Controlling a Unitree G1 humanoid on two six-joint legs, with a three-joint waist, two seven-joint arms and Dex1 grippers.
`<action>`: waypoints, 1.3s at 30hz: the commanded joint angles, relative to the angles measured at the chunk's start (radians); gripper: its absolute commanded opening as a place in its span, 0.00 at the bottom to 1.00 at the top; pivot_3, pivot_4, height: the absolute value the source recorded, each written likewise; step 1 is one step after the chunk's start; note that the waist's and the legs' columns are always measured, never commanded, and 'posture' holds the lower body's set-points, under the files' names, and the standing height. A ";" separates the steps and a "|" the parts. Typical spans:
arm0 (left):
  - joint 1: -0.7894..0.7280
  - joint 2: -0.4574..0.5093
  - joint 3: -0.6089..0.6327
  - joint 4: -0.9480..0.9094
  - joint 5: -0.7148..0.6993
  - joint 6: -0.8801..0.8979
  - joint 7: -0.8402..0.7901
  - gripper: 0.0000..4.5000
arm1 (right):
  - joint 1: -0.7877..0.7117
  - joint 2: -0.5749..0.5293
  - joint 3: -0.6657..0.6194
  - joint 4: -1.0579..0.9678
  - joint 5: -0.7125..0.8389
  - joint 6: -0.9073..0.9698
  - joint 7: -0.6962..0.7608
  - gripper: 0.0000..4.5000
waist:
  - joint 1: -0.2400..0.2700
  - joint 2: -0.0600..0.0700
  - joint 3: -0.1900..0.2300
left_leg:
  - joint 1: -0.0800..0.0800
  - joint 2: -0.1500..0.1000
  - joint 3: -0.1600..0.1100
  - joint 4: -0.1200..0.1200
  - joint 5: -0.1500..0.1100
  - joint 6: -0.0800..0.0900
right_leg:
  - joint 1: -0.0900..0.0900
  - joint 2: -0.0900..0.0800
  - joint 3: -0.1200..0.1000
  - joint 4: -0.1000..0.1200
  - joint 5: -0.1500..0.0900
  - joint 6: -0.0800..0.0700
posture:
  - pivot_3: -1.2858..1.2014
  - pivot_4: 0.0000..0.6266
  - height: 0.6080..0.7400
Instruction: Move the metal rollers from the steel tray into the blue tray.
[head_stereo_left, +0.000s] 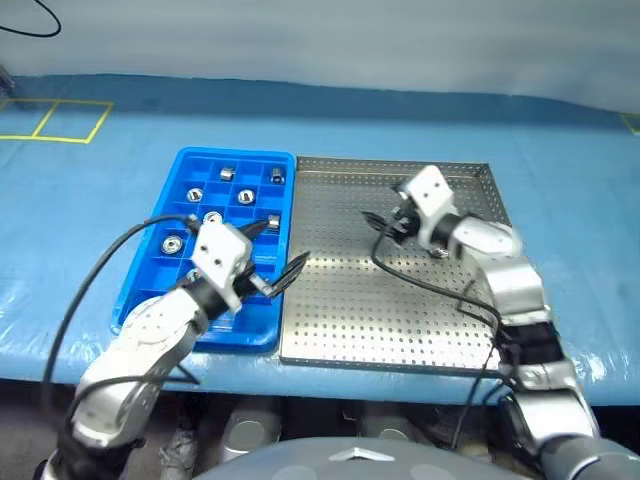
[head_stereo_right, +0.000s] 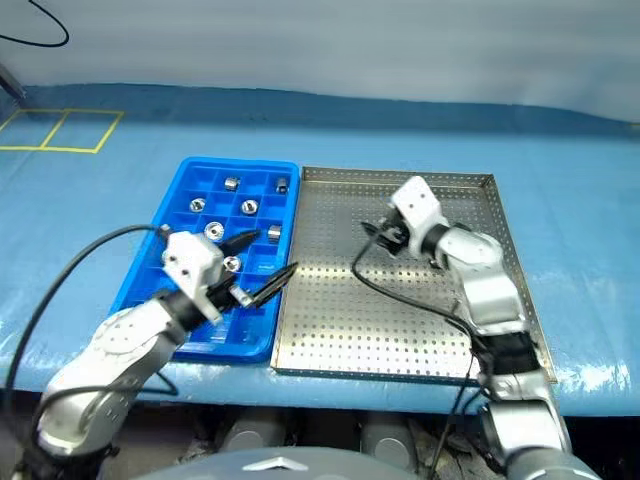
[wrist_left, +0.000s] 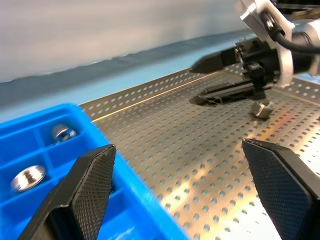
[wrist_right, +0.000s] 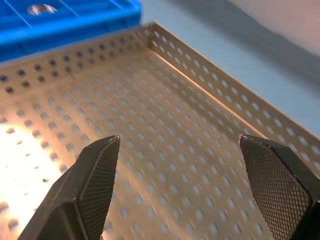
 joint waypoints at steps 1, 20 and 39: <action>-0.076 -0.032 -0.059 0.079 0.038 -0.023 -0.053 0.98 | 0.087 -0.051 -0.076 -0.183 0.017 0.108 -0.035 0.89 | -0.031 0.000 0.000 | 0.001 0.000 0.002 0.000 0.000 0.001 | 0.000 0.000 0.001 0.000 0.001 0.001 | 0.45 0.24 1.00; -0.132 -0.125 -0.163 0.147 0.103 -0.051 -0.177 0.98 | 0.328 -0.046 -0.270 -0.253 0.097 0.328 -0.184 0.89 | -0.165 -0.001 0.000 | 0.005 -0.002 0.030 0.013 -0.010 0.023 | 0.001 0.004 0.028 -0.001 0.005 0.021 | 0.41 0.24 1.00; -0.098 -0.127 -0.154 0.108 0.127 -0.042 -0.169 0.98 | 0.272 -0.054 -0.196 -0.216 0.122 0.301 -0.203 0.89 | -0.146 -0.001 0.000 | 0.004 -0.002 0.031 0.013 -0.011 0.025 | 0.000 0.004 0.030 -0.002 0.009 0.025 | 0.43 0.24 1.00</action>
